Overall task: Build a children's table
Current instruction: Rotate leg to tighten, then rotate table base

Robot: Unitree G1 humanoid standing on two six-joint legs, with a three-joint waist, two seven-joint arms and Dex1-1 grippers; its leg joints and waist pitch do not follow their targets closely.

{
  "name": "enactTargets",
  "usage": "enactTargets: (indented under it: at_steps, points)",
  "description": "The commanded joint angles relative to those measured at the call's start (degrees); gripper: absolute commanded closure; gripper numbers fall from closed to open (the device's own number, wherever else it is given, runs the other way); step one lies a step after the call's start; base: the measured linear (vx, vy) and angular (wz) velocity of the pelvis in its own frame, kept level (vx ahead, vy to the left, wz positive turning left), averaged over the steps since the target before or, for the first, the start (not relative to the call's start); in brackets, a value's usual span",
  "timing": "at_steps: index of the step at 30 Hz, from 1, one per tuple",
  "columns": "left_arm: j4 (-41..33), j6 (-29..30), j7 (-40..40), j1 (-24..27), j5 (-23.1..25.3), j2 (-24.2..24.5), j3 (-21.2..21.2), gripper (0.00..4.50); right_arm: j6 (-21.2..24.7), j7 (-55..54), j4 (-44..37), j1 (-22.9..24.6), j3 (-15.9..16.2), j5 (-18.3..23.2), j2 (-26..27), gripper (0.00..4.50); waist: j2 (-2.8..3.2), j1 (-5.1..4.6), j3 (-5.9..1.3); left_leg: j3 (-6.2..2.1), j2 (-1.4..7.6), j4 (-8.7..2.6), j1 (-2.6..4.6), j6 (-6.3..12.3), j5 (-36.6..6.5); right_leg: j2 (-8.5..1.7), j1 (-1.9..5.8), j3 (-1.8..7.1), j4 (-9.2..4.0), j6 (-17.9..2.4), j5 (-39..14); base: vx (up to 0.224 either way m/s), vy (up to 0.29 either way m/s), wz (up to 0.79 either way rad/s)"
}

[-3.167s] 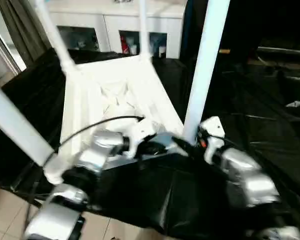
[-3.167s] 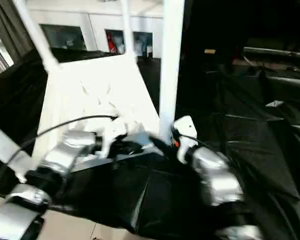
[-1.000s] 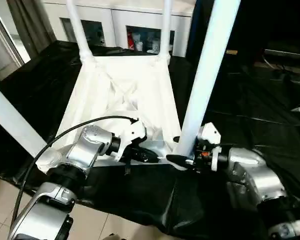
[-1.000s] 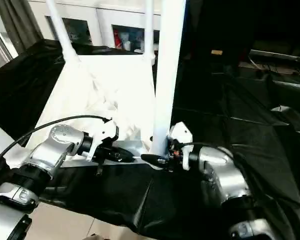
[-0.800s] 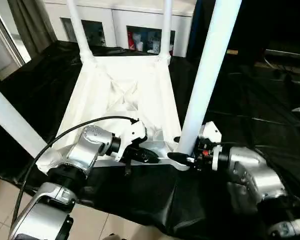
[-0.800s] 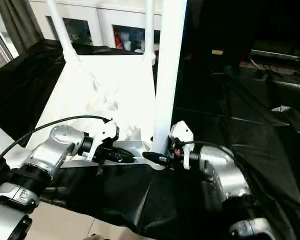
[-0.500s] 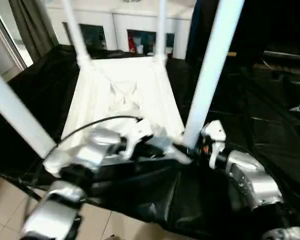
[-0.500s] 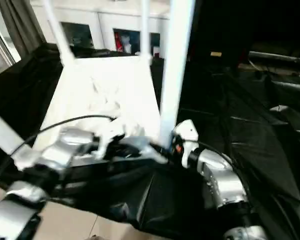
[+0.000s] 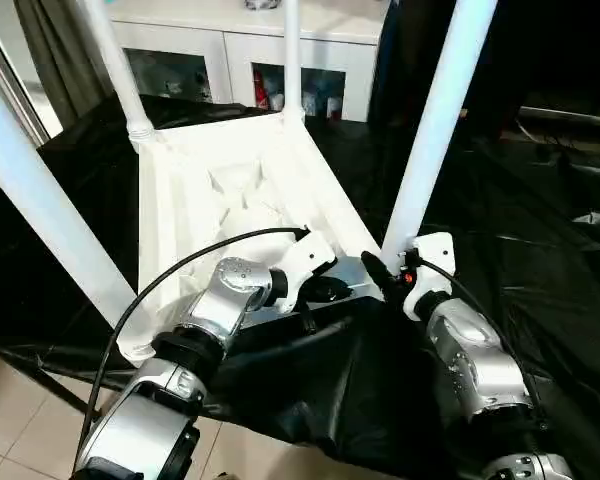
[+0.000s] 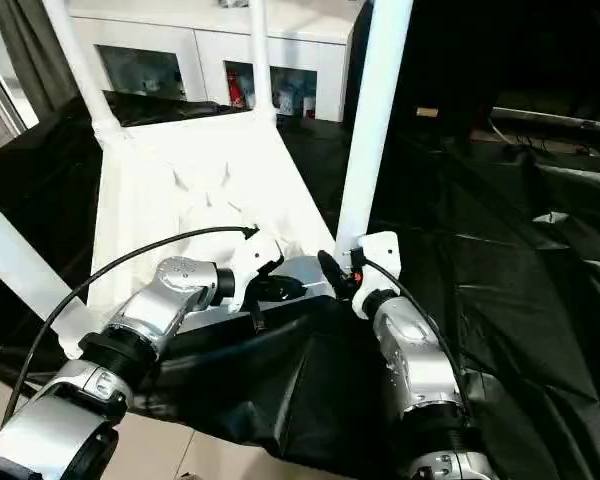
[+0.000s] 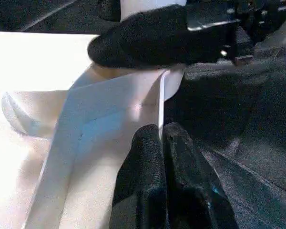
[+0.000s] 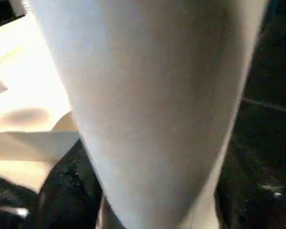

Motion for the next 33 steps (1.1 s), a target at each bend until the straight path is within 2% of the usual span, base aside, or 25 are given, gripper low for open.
enactTargets:
  at_steps: [1, 2, 3, 4, 5, 6, 7, 8, 10, 11, 12, 15, 17, 18, 19, 20, 21, 24, 25, 26, 28, 33]
  points:
    - [1.84, -0.38, 0.38, 0.22, 0.53, -2.08, -2.46, 4.5, 1.95, 7.21, -0.43, 0.65, 7.5, 1.1, 1.81, 1.11, -0.34, 0.02, -1.85, -1.7, 2.81, -5.04, 0.11, 1.83, -13.64, -4.22, 1.08, 2.51, -5.15, -11.21, -12.83, 0.0, 0.0, 0.0]
    - [1.77, -0.79, -0.35, 0.25, 0.45, -1.61, -2.46, 4.5, 1.69, 9.7, -1.18, 0.82, 8.11, 1.29, 0.17, 1.11, -0.26, 0.03, -1.81, -1.68, 2.79, -5.03, 0.1, 1.87, -13.67, -4.27, 1.13, 2.51, -5.22, -11.32, -13.32, 0.0, 0.0, 0.0]
    - [1.84, -1.17, -0.92, 0.21, 0.48, -1.02, -2.42, 4.5, 1.17, 13.58, -2.35, 1.17, 8.41, 1.89, -2.62, 1.11, 0.2, 0.17, -1.83, -1.75, 2.79, -4.99, 0.19, 1.92, -13.94, -4.25, 1.27, 2.42, -5.28, -11.3, -13.52, 0.0, 0.0, 0.0]
    - [2.2, -1.88, -1.9, 0.13, 0.64, -0.21, -2.5, 4.5, 0.43, 19.23, -4.23, 1.93, 8.43, 2.88, -6.93, 1.11, -0.3, 0.23, -1.96, -1.52, 2.83, -4.69, 0.29, 2.55, -13.41, -4.17, 1.27, 2.56, -5.22, -11.56, -11.84, 0.0, 0.0, 0.0]
    - [2.36, -2.12, -2.39, 0.11, 0.71, 0.04, -2.61, 4.5, 0.05, 21.2, -5.07, 2.36, 8.35, 3.17, -8.64, 1.11, -0.24, 0.48, -2.12, -1.28, 2.83, -4.33, 0.51, 3.58, -11.75, -4.06, 1.25, 2.66, -4.98, -12.47, -8.17, 0.0, 0.0, 0.0]
    - [2.38, -2.15, -2.45, 0.1, 0.72, 0.08, -2.63, 4.5, 0.0, 21.47, -5.18, 2.42, 8.34, 3.21, -8.87, 1.11, -0.24, 0.48, -2.12, -1.28, 2.83, -4.33, 0.51, 3.58, -11.75, -4.06, 1.25, 2.66, -4.98, -12.47, -8.17, 0.0, 0.0, 0.0]
    - [2.42, -2.85, -3.59, 0.14, 0.71, 0.52, -2.81, 4.5, 0.04, 25.19, -6.98, 3.54, 7.7, 4.06, -12.43, 1.11, -0.01, 0.8, -2.36, -1.15, 2.85, -3.97, 0.24, 5.19, -8.56, -4.03, 1.54, 2.63, -4.36, -13.95, -2.68, 0.0, 0.0, 0.0]
    - [2.41, -3.32, -4.9, 0.23, 0.5, 0.81, -2.86, 4.5, 0.13, 28.42, -8.52, 4.66, 6.76, 4.96, -15.5, 1.11, -0.11, 1.19, -2.53, -1.18, 2.84, -3.74, -0.1, 6.3, -6.27, -4.01, 1.88, 2.47, -3.89, -14.43, 0.59, 0.0, 0.0, 0.0]
    - [2.25, -5.13, -7.18, 0.54, 0.2, 1.44, -3.13, 4.5, 0.95, 31.92, -10.2, 6.04, 5.32, 6.2, -18.84, 1.11, -0.23, 1.67, -2.66, -1.11, 2.94, -3.5, 0.05, 7.42, -4.88, -3.94, 1.9, 2.46, -3.54, -14.76, 3.82, 0.029, 0.003, 0.02]
    - [1.52, -6.71, -10.0, 1.1, -0.5, 2.15, -3.36, 4.5, 1.52, 34.11, -11.29, 7.0, 4.22, 6.99, -20.93, 1.11, -0.27, 1.9, -2.73, -1.13, 2.94, -3.31, -0.34, 8.69, -4.11, -3.92, 2.13, 2.29, -3.08, -14.97, 6.09, 0.0, 0.0, 0.0]
    - [1.21, -6.87, -10.75, 1.29, -0.75, 2.34, -3.38, 4.5, 1.69, 34.6, -11.58, 7.25, 3.96, 7.21, -21.44, 1.11, 0.09, 2.03, -2.89, -1.18, 3.01, -3.23, -0.36, 9.22, -3.6, -4.02, 2.1, 2.16, -3.01, -14.87, 6.4, 0.0, 0.0, 0.0]
    - [0.49, -7.23, -13.47, 1.76, -1.77, 3.2, -3.26, 4.5, 2.55, 37.65, -13.72, 8.75, 3.27, 8.47, -24.98, 1.11, -0.06, 1.99, -2.85, -1.19, 3.01, -3.17, -0.47, 9.71, -3.5, -3.95, 2.05, 1.95, -3.05, -15.14, 5.67, 0.0, 0.0, 0.0]
    - [1.04, -8.12, -13.73, 1.54, -1.51, 3.59, -3.38, 4.5, 3.64, 39.13, -15.01, 9.64, 2.74, 9.5, -26.74, 1.11, -0.34, 2.09, -2.72, -1.13, 3.08, -3.25, -0.41, 9.47, -4.61, -3.96, 1.99, 1.92, -3.38, -14.87, 2.55, 0.0, 0.0, 0.0]
    - [1.71, -8.83, -14.08, 1.27, -1.28, 3.95, -3.53, 4.5, 4.09, 40.76, -16.11, 10.7, 2.19, 10.43, -28.73, 1.11, -0.71, 2.26, -2.7, -1.13, 3.13, -3.28, -0.34, 9.34, -4.79, -3.95, 2.01, 1.94, -3.43, -14.63, 1.65, 0.0, 0.0, 0.0]
    - [2.33, -9.63, -14.36, 1.01, -0.85, 4.38, -3.77, 4.5, 4.54, 42.2, -16.79, 11.74, 1.51, 11.23, -30.52, 1.11, -0.66, 2.7, -2.71, -1.16, 3.18, -3.21, -0.27, 9.34, -5.07, -3.99, 2.04, 2.04, -3.51, -14.03, 0.38, 0.0, 0.0, 0.0]
    - [2.7, -10.2, -14.51, 0.88, -0.6, 4.57, -3.83, 4.5, 4.85, 43.02, -17.19, 12.34, 1.16, 11.76, -31.51, 1.11, -0.61, 2.82, -2.63, -1.14, 3.23, -3.24, -0.26, 9.28, -5.34, -4.03, 1.95, 2.03, -3.55, -13.98, -0.23, 0.0, 0.0, 0.0]
    - [2.9, -11.21, -14.08, 0.78, -0.49, 4.66, -3.59, 4.5, 5.11, 43.69, -17.51, 13.03, 0.75, 12.05, -32.5, 1.11, -0.62, 2.83, -2.57, -1.18, 3.12, -3.29, -0.56, 9.19, -5.52, -4.14, 2.0, 1.94, -3.61, -13.63, -1.56, 0.0, 0.0, 0.0]
    - [2.58, -11.45, -14.63, 0.94, -1.43, 4.59, -2.97, 4.5, 5.15, 44.17, -17.78, 13.46, 0.31, 12.05, -32.71, 1.11, -0.61, 2.51, -2.34, -1.17, 3.1, -3.53, -0.37, 7.86, -7.87, -4.1, 1.59, 1.85, -4.25, -13.14, -6.6, 0.0, 0.0, 0.0]
    - [2.35, -11.51, -14.89, 1.09, -1.61, 4.61, -2.92, 4.5, 5.47, 43.96, -18.55, 13.7, 0.14, 12.3, -32.66, 1.11, -0.51, 2.5, -2.4, -1.22, 3.14, -3.55, -0.33, 7.59, -7.84, -4.15, 1.63, 1.9, -4.24, -13.14, -6.79, 0.0, 0.0, 0.0]
    - [2.22, -11.59, -15.04, 1.18, -1.69, 4.63, -2.92, 4.5, 5.72, 43.79, -19.13, 13.87, 0.05, 12.53, -32.67, 1.11, -0.64, 2.45, -2.4, -1.22, 3.12, -3.54, -0.39, 7.4, -7.5, -4.07, 1.64, 1.94, -4.18, -13.09, -6.45, 0.0, 0.0, 0.0]
    - [2.28, -11.82, -15.71, 1.22, -1.87, 4.65, -2.97, 4.5, 5.72, 42.13, -20.1, 13.56, -0.36, 13.08, -31.58, 1.11, -0.49, 2.45, -2.5, -1.25, 3.09, -3.48, -0.42, 7.43, -6.62, -4.09, 1.66, 1.96, -4.01, -13.09, -5.09, 0.0, 0.0, 0.0]
    - [2.98, -12.48, -16.61, 0.63, -2.14, 4.82, -3.19, 4.5, 5.37, 39.83, -20.05, 12.38, -0.01, 13.36, -30.6, 1.11, -0.48, 2.58, -3.13, -1.27, 2.97, -2.87, -0.65, 9.43, -1.76, -3.94, 1.8, 1.85, -2.85, -14.34, 3.96, 0.0, 0.0, 0.0]
